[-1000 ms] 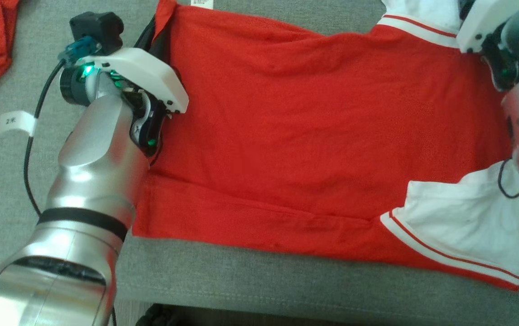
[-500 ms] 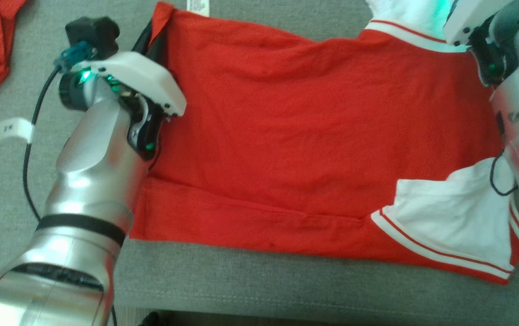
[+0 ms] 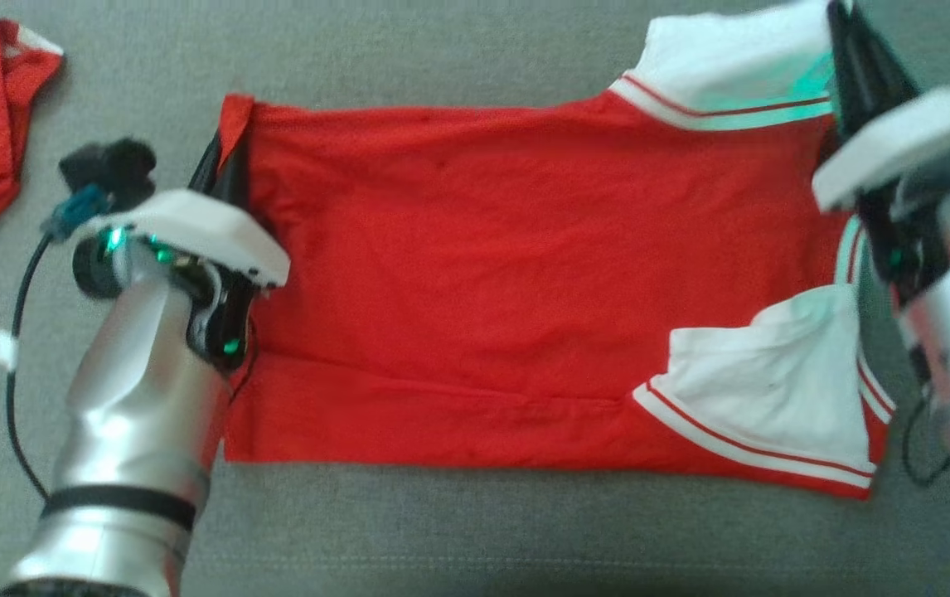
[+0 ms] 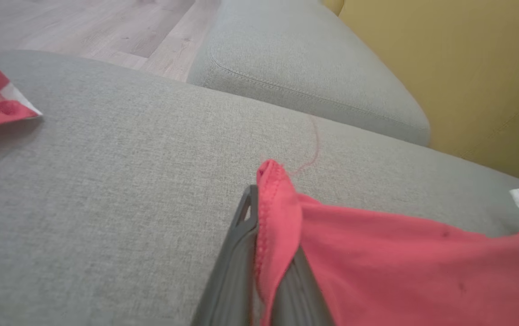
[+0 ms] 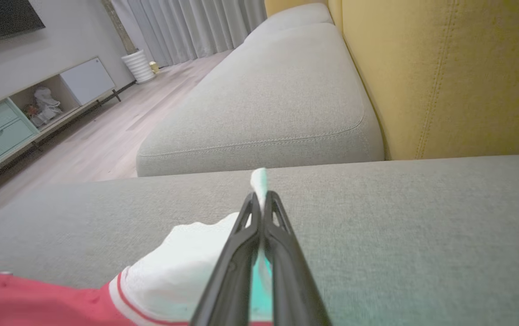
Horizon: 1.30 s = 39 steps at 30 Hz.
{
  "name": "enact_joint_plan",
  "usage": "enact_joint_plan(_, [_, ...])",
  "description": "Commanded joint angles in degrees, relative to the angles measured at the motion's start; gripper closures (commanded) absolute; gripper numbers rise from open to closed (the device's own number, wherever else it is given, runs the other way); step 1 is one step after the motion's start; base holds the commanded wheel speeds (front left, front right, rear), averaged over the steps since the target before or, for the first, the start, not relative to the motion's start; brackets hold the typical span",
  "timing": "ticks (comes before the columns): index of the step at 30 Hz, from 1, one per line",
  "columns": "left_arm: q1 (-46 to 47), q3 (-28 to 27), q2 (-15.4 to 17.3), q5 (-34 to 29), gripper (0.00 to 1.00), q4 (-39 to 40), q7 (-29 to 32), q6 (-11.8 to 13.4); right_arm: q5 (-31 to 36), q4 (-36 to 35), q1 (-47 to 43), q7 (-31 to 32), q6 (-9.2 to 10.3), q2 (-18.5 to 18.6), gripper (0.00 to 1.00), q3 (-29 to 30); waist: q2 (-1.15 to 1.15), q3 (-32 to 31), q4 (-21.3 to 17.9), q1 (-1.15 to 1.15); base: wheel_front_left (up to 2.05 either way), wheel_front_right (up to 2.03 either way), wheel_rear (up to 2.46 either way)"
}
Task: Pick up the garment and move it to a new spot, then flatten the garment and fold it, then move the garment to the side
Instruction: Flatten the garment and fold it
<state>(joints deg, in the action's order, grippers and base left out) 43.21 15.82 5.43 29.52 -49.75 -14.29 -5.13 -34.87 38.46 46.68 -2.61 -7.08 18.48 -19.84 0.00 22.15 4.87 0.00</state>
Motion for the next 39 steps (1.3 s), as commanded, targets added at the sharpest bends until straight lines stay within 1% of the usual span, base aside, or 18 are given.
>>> enact_joint_plan(1, [-1.46, -2.63, 2.26, 2.00, 1.00, 3.02, -0.64, -0.63, -0.67, -4.90, -3.43, -0.72, -0.41, 0.56, 1.00, -0.20, 0.00, -1.64, -1.08, 0.00, 0.00, 0.00, 0.00])
enact_joint_plan(5, [-5.87, -4.91, 2.40, 7.15, 1.00, 8.40, 0.65, -1.59, -1.77, -14.26, -11.60, -0.34, -0.41, 1.42, 1.00, 2.39, 0.00, -3.25, -1.91, 0.00, 0.00, 0.00, 0.00])
enact_joint_plan(7, [-7.91, -5.73, 3.03, 9.12, 1.00, 11.66, 1.67, -1.80, -1.06, -18.62, -15.49, 0.70, -0.41, 1.81, 1.00, 4.10, 0.00, -3.84, -2.27, 0.00, 0.00, 0.00, 0.00])
enact_joint_plan(8, [-7.91, -5.73, 3.03, 9.12, 1.00, 11.66, 1.67, -1.80, -1.06, -18.62, -15.49, 0.70, -0.41, 1.81, 1.00, 4.10, 0.00, -3.84, -2.27, 0.00, 0.00, 0.00, 0.00])
enact_joint_plan(10, [-9.91, -6.63, 3.56, 11.06, 1.00, 15.04, 2.62, -1.92, -0.38, -23.16, -19.32, 1.99, -0.41, 1.60, 1.00, 5.81, 0.00, -4.31, -2.52, 0.00, 0.00, 0.00, 0.00])
enact_joint_plan(14, [-14.68, -8.21, 4.20, 14.63, 1.00, 21.70, 5.04, -2.00, 0.79, -31.66, -27.57, 5.29, -0.41, -0.16, 1.00, 9.40, 0.00, -5.20, -2.87, 0.00, 0.00, 0.00, 0.00])
enact_joint_plan(19, [-22.86, -9.69, 4.12, 19.74, 1.00, 29.24, 9.20, -2.00, 2.13, -39.88, -38.07, 9.84, -0.41, -3.77, 1.00, 12.62, 0.00, -5.92, -3.41, 0.00, 0.00, 0.00, 0.00])
enact_joint_plan(24, [-30.28, -9.85, 4.18, 22.38, 1.00, 34.11, 12.13, -1.49, 2.57, -43.93, -46.30, 12.87, -0.41, -7.83, 1.00, 15.44, 0.00, -6.41, -3.57, 0.00, 0.00, 0.00, 0.00])
enact_joint_plan(27, [-33.85, -9.55, 4.53, 22.56, 1.00, 35.81, 13.26, -0.52, 3.26, -45.25, -50.26, 14.28, -0.41, -9.97, 1.00, 16.98, 0.00, -6.56, -3.63, 0.00, 0.00, 0.00, 0.00])
enact_joint_plan(30, [-35.34, -9.33, 4.73, 22.30, 1.00, 35.88, 13.52, 0.10, 4.17, -45.23, -51.68, 14.97, -0.41, -10.83, 1.00, 17.35, 0.00, -6.46, -3.77, 0.00, 0.00, 0.00, 0.00])
enact_joint_plan(31, [-35.66, -9.15, 4.73, 22.17, 0.91, 35.81, 13.59, 0.23, 4.57, -44.93, -51.94, 15.21, -0.41, -11.04, 1.00, 17.46, 0.00, -6.40, -3.80, 0.00, 0.00, 0.00, 0.00])
enact_joint_plan(32, [-35.82, -8.96, 4.83, 21.57, 0.47, 35.72, 13.27, 0.52, 4.99, -44.63, -52.06, 15.29, -0.41, -11.23, 0.62, 17.50, 0.00, -6.31, -3.80, 0.00, 0.00, 0.00, 0.00])
enact_joint_plan(33, [-35.89, -8.58, 4.94, 20.73, 0.00, 35.57, 12.88, 0.76, 5.37, -44.25, -52.12, 15.36, -0.41, -11.37, 0.18, 17.39, 0.00, -6.26, -3.77, 0.00, 0.00, 0.00, 0.00])
enact_joint_plan(34, [-35.95, -8.12, 5.00, 19.87, 0.00, 35.38, 12.49, 0.99, 5.89, -43.98, -52.06, 15.19, -0.41, -11.47, 0.00, 17.28, 0.00, -6.24, -3.74, 0.00, 0.00, 0.00, 0.00])
enact_joint_plan(36, [-35.91, -7.29, 5.51, 16.83, 0.00, 35.27, 10.54, 2.07, 7.48, -43.99, -51.65, 14.01, -0.41, -11.61, 0.00, 17.09, 0.00, -6.18, -3.81, 0.00, 0.00, 0.00, 0.00])
enact_joint_plan(39, [-36.09, -6.41, 6.00, 11.54, 0.00, 35.91, 5.84, 4.54, 11.65, -45.17, -50.76, 11.22, -0.41, -11.14, 0.00, 16.54, 0.00, -6.38, -4.00, 0.00, 0.00, 0.00, 0.00])
